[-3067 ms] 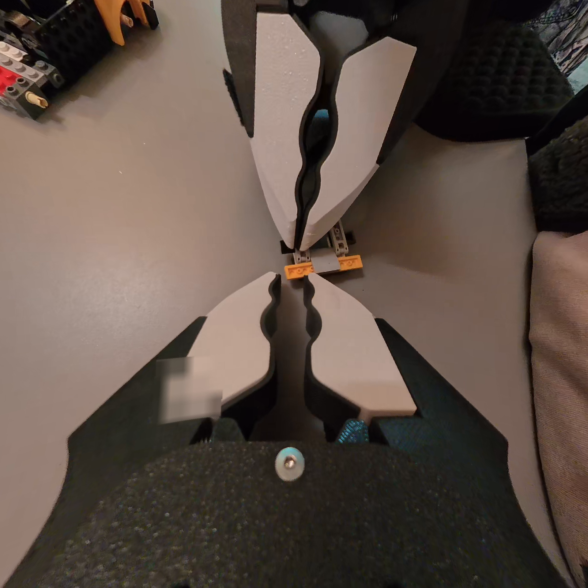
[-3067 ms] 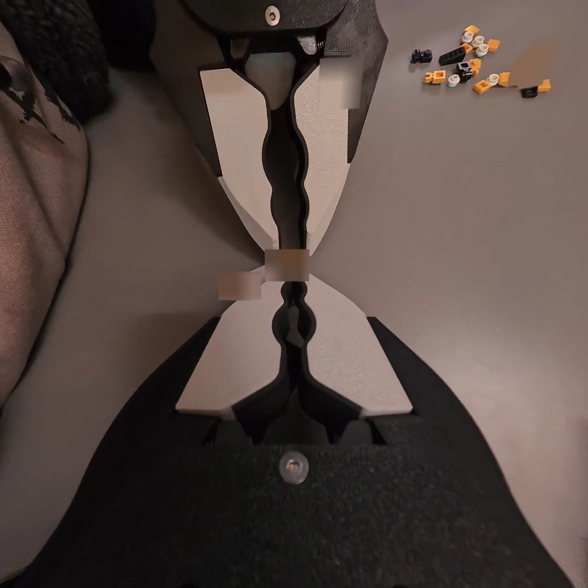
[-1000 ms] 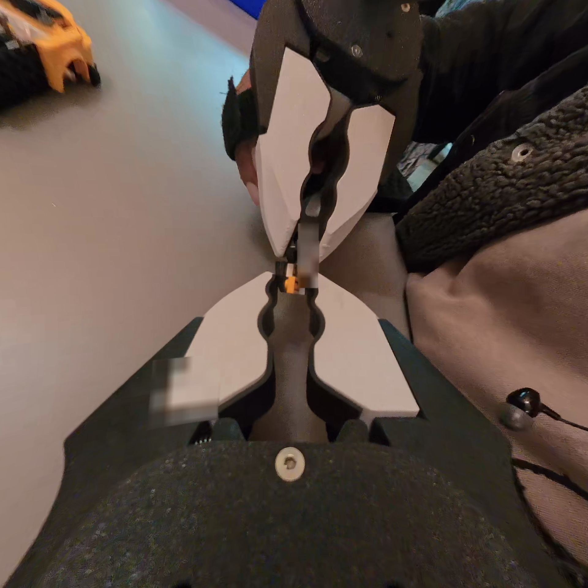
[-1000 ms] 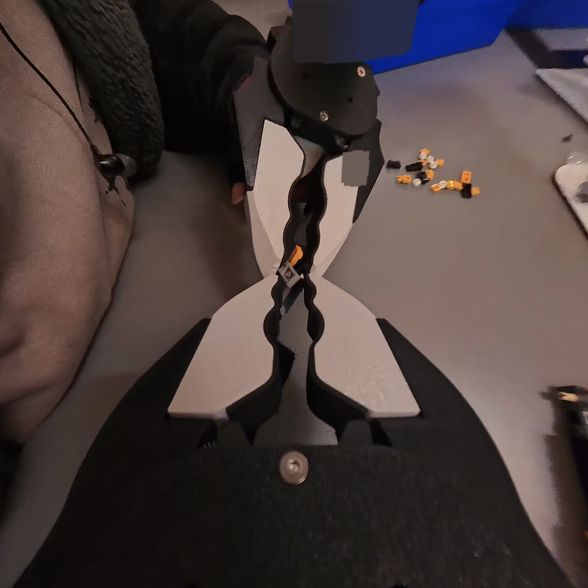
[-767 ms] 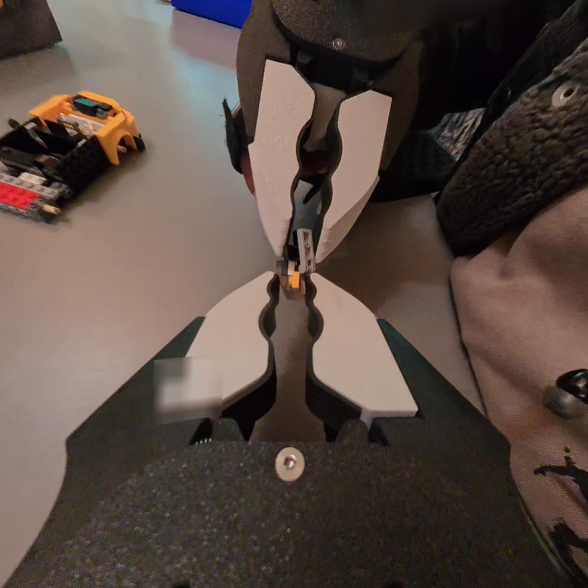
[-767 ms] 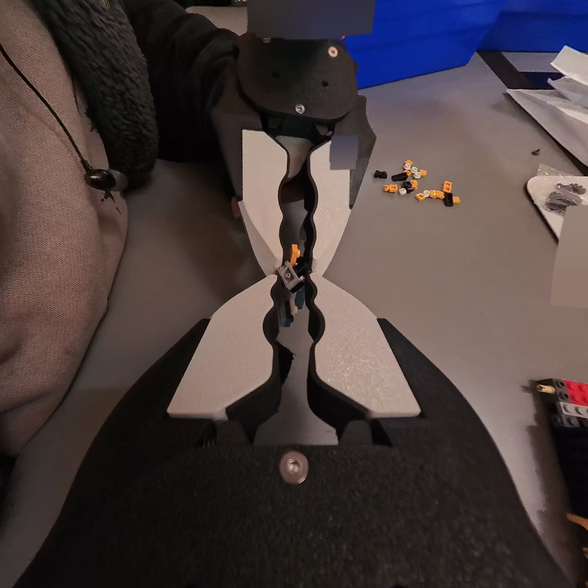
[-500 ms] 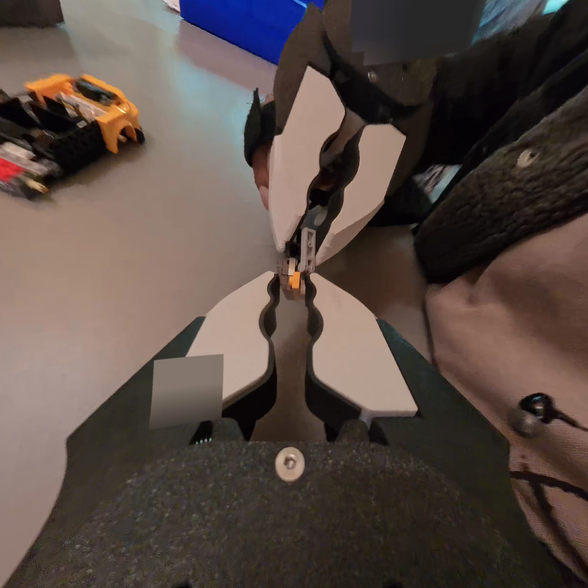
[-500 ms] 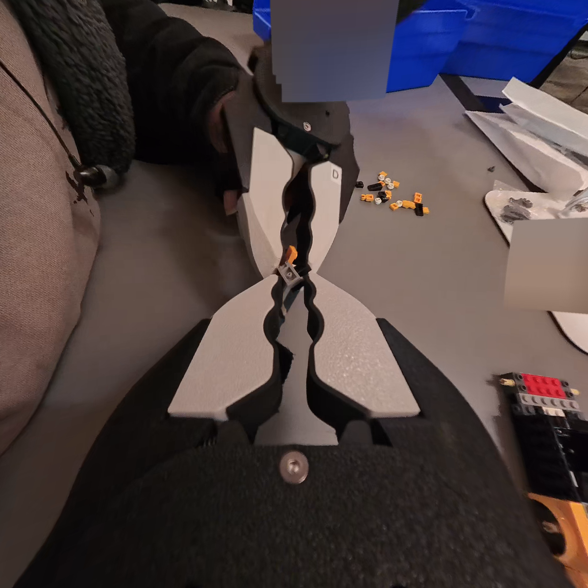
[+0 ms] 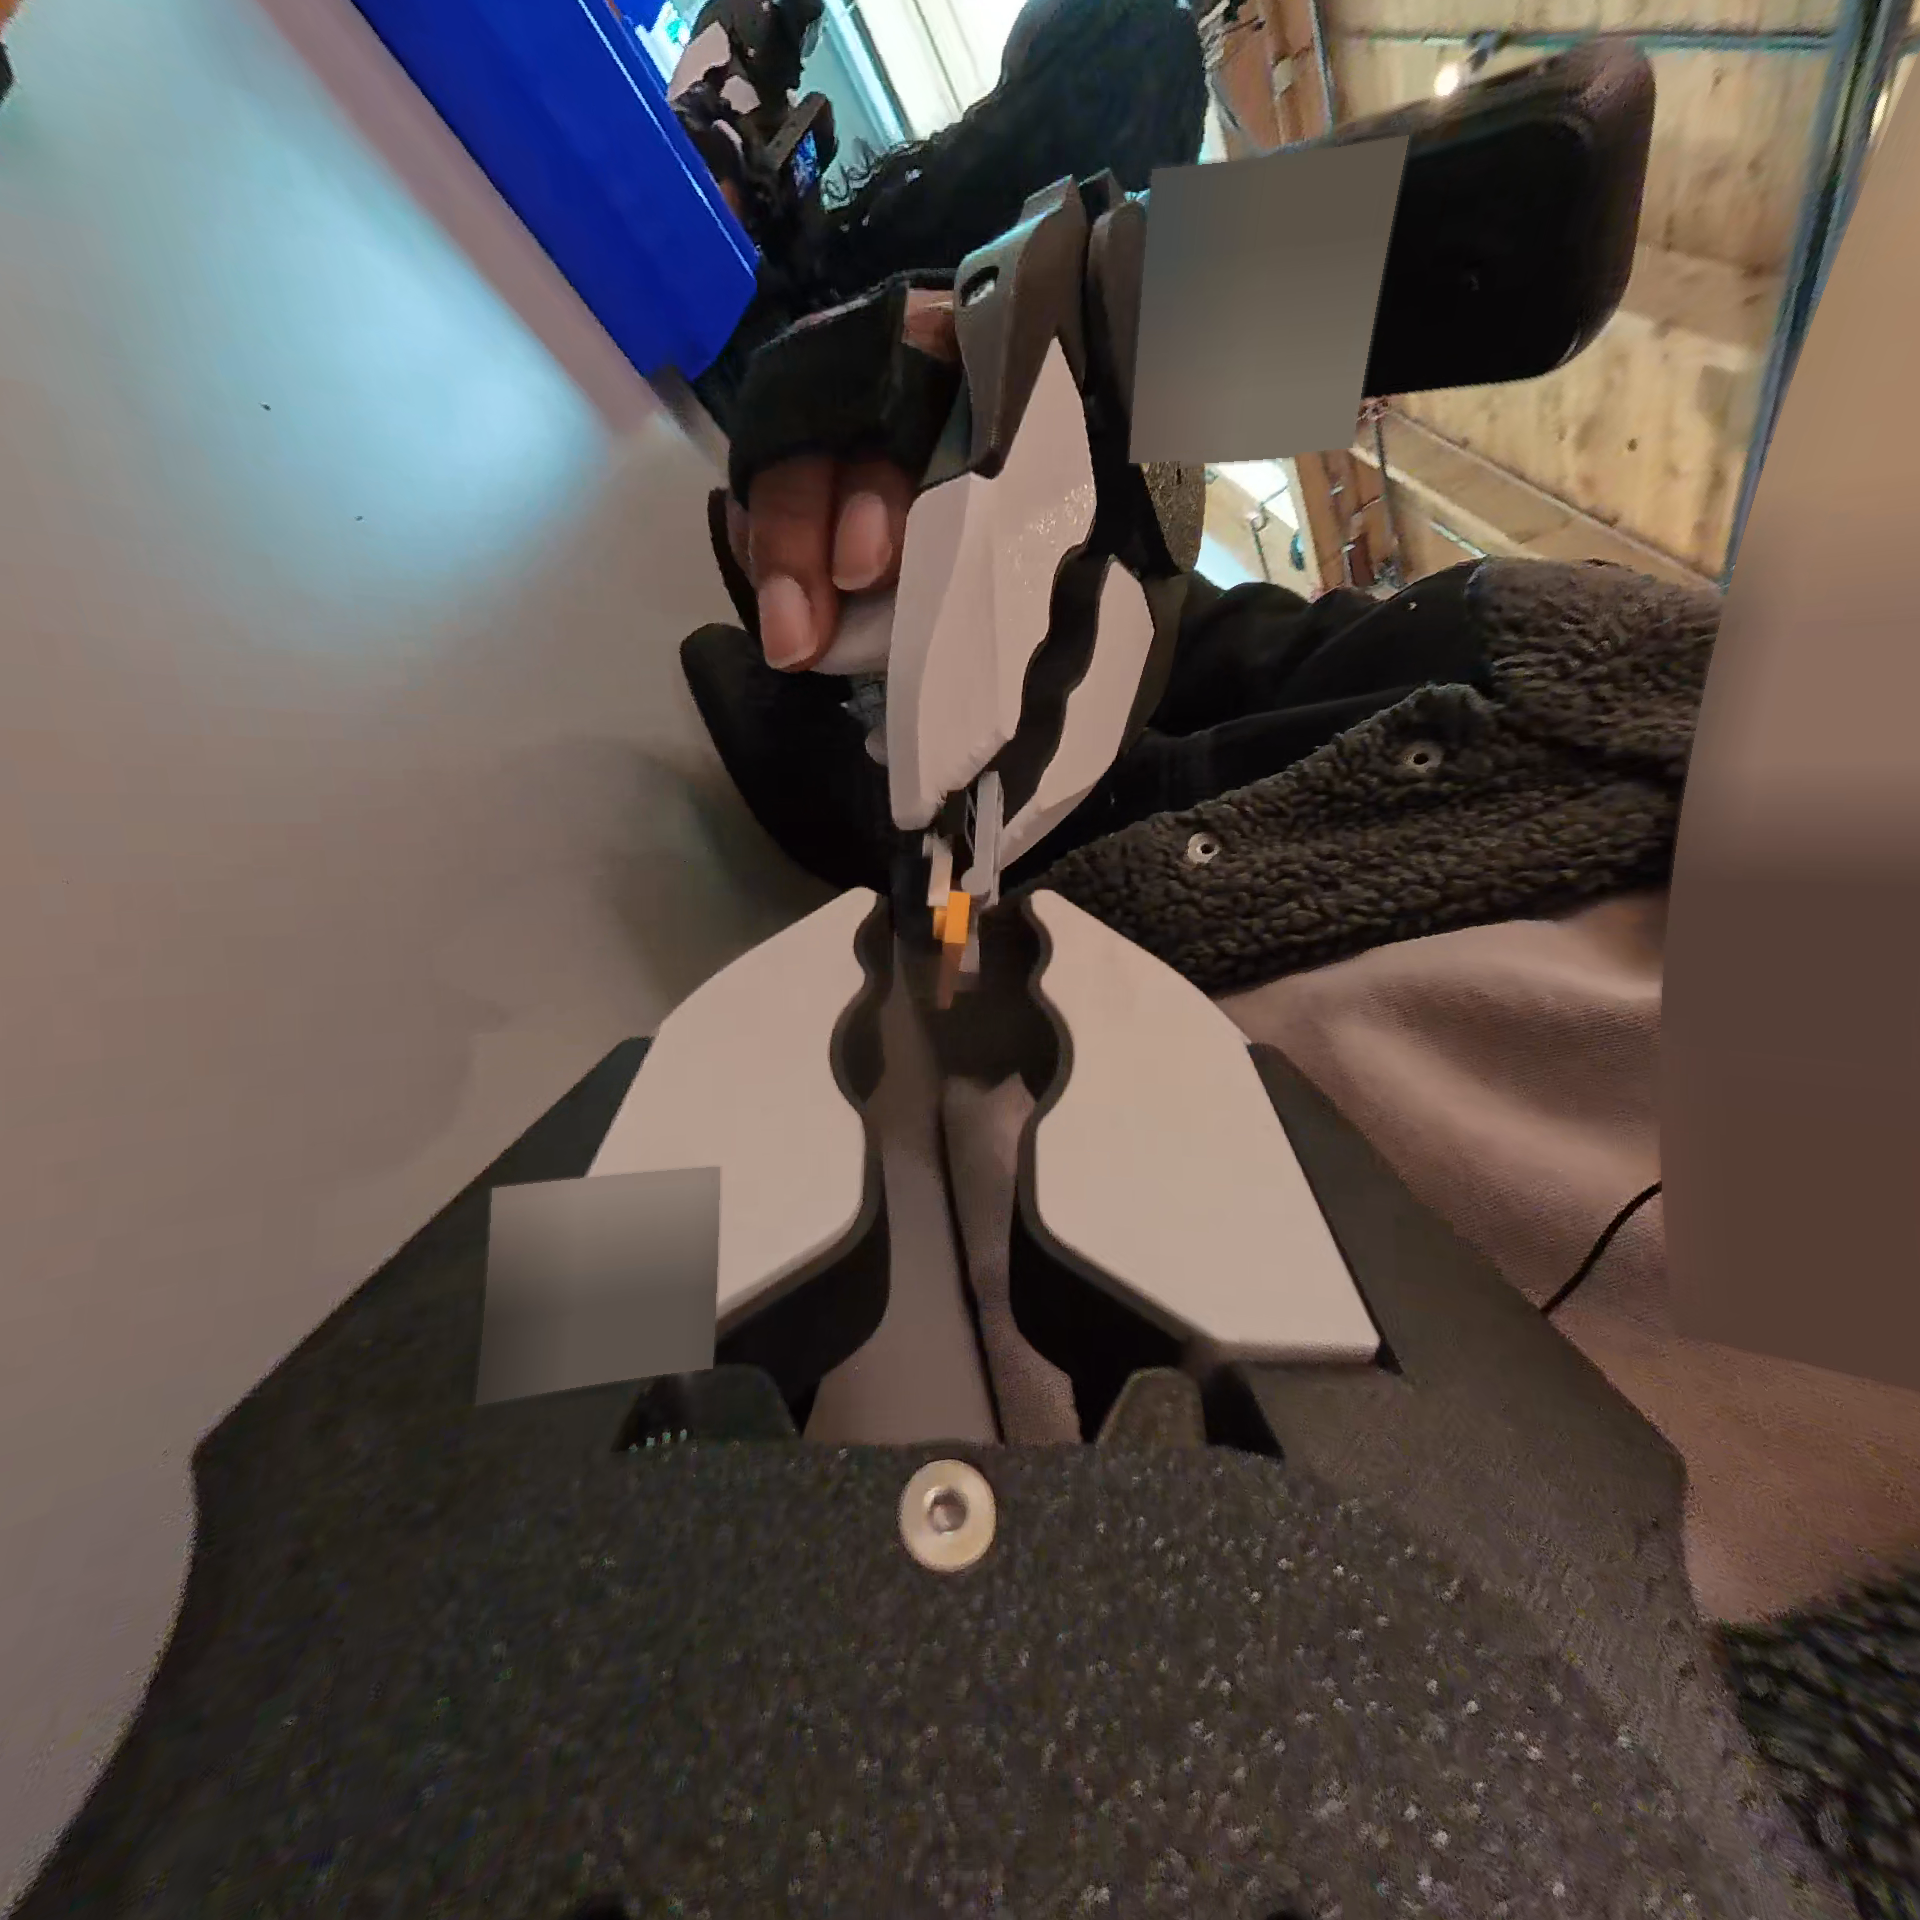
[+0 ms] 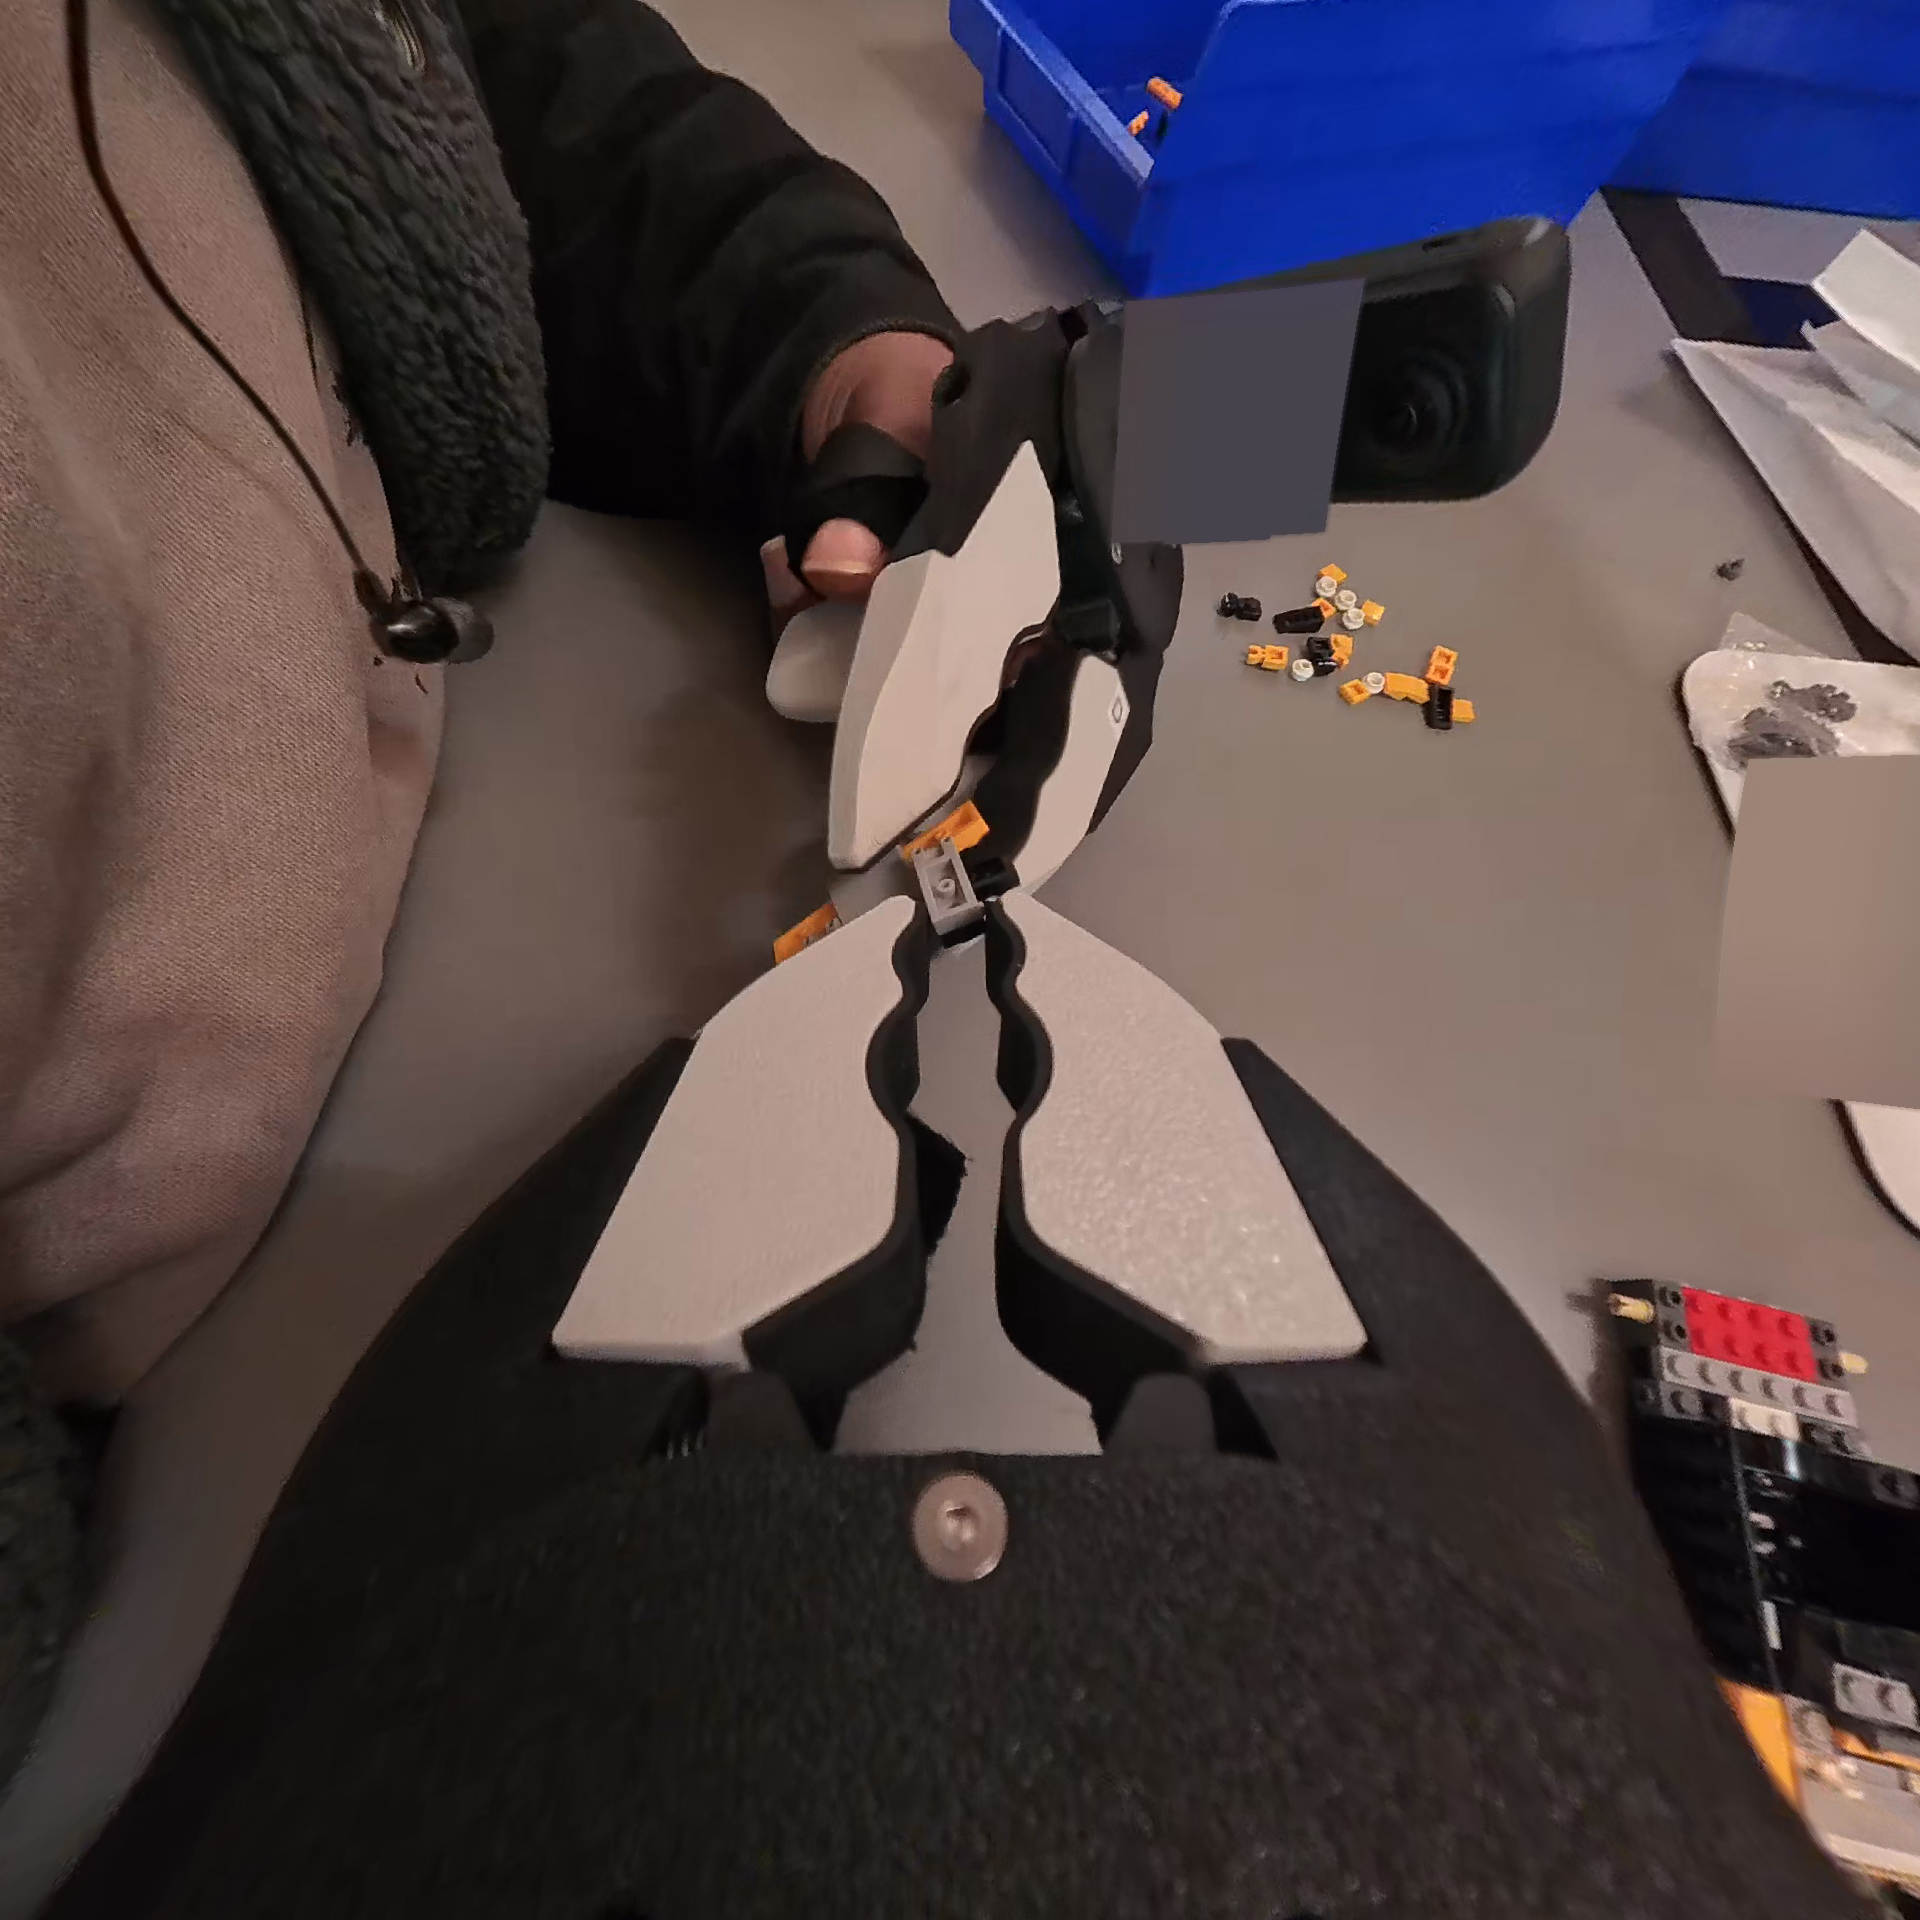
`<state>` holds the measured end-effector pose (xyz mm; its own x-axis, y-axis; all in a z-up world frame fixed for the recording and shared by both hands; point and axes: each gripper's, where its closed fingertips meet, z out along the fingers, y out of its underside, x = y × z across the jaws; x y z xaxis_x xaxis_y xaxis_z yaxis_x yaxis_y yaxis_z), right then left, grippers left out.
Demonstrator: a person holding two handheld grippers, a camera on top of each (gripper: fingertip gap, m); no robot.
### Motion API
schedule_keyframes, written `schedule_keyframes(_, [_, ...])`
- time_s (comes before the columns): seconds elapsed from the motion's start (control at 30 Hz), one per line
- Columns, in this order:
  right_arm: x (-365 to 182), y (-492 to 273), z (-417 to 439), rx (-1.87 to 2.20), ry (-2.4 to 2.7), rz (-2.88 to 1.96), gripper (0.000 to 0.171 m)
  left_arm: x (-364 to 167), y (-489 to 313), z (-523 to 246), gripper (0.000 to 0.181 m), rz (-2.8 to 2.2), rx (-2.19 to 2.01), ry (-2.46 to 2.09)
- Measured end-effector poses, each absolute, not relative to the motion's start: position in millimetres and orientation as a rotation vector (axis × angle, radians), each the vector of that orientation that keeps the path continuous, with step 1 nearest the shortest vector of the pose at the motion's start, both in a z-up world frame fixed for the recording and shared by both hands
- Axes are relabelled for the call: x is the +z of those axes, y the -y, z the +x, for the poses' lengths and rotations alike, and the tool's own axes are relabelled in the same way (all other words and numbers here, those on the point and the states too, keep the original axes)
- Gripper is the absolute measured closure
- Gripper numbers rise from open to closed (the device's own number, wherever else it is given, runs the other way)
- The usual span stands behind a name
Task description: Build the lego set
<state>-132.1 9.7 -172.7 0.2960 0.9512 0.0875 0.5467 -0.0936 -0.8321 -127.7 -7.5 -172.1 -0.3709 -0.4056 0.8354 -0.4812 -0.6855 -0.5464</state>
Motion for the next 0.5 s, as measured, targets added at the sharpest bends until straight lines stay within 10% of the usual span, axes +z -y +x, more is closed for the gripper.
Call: schedule_keyframes(0.5, [-160.5,-14.0,-133.5,0.519,1.372,-1.675,0.157,-164.3,-1.6,-127.1,0.166,1.843,2.344,1.564])
